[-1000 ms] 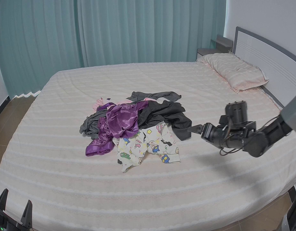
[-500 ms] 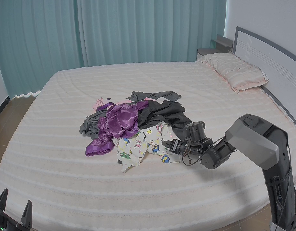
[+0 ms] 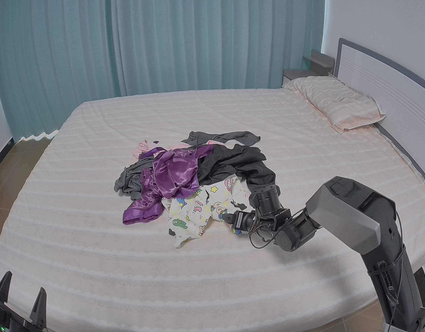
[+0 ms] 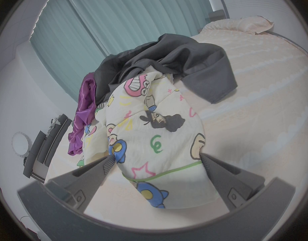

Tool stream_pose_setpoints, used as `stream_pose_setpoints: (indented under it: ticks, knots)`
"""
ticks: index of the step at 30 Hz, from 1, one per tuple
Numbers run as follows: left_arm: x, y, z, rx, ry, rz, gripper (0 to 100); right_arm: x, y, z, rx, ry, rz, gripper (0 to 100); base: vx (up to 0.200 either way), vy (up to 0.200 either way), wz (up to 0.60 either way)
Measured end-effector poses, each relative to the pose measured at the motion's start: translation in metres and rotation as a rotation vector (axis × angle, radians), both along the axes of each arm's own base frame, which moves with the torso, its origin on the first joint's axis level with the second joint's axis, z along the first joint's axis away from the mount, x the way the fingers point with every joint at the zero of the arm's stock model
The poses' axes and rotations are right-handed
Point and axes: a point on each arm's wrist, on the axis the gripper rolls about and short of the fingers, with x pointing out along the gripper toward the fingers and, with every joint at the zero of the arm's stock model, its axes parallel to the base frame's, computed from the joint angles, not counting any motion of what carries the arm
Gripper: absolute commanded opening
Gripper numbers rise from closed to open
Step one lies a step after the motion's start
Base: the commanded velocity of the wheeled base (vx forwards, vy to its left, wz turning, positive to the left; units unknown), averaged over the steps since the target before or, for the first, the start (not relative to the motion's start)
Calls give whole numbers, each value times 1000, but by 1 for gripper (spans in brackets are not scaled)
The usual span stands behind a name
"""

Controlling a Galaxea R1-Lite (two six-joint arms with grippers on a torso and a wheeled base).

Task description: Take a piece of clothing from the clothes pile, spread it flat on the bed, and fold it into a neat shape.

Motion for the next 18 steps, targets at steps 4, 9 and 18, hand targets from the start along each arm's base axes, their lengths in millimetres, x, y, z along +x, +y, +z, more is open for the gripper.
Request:
stream_pose_setpoints:
  ticks: [4, 9, 18]
  knots:
    - [0, 0, 0, 0, 0, 0, 100, 4, 7, -3, -13, -23, -2, 0, 0, 0, 0]
    - [0, 0, 0, 0, 0, 0, 100, 5, 10, -8, -32, -33, 7, 0, 0, 0, 0]
    - [0, 0, 0, 0, 0, 0, 100, -2, 4, 5, 52, -19, -45, 0, 0, 0, 0]
